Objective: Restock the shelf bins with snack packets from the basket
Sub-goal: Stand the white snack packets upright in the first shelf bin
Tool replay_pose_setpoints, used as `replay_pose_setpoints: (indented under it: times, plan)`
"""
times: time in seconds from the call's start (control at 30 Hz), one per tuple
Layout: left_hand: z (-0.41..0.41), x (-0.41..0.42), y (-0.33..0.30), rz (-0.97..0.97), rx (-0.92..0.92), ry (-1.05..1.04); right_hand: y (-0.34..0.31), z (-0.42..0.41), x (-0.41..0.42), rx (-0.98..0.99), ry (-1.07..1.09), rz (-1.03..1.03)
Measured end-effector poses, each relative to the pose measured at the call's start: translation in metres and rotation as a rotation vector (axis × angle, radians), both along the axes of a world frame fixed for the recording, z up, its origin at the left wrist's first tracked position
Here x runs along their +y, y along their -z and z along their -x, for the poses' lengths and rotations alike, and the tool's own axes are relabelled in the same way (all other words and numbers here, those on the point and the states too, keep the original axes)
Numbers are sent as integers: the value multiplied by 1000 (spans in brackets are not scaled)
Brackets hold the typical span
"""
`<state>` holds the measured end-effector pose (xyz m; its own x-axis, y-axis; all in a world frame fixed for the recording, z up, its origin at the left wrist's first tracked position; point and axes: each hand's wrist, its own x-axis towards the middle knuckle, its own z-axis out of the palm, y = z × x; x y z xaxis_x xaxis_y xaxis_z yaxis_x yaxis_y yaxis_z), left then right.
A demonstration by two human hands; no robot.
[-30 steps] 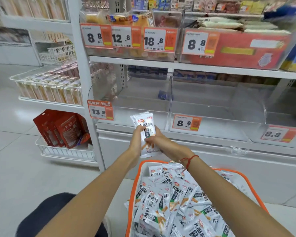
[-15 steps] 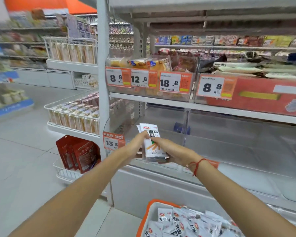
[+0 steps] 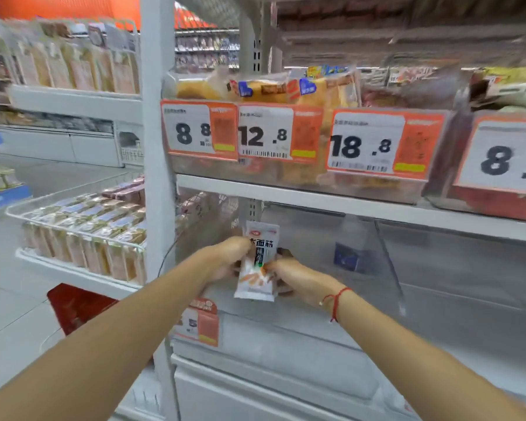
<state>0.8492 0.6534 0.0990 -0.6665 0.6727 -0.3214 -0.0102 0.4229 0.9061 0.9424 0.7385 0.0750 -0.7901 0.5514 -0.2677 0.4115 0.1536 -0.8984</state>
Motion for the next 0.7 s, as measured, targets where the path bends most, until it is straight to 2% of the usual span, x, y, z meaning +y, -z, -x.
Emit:
replay_pose_setpoints:
  times: [0.13, 0.23, 0.43, 0.5, 0.6, 0.7]
  plan:
    - [45, 35, 21, 89, 108, 14, 20, 33, 16, 7, -70, -41]
    - [70, 57, 34, 101, 194, 26, 28, 60, 26, 120, -12, -237]
    - [109, 67, 64, -61, 362, -27, 52, 104, 49, 54, -24, -544]
    - [107, 65, 64, 50, 549, -25, 55, 110, 52, 27, -10, -633]
    - [93, 57, 55, 444, 1007, -8, 56, 111, 54, 3, 60, -758]
    - [81, 51, 43, 623, 1291, -40, 58, 107, 56, 5, 85, -739]
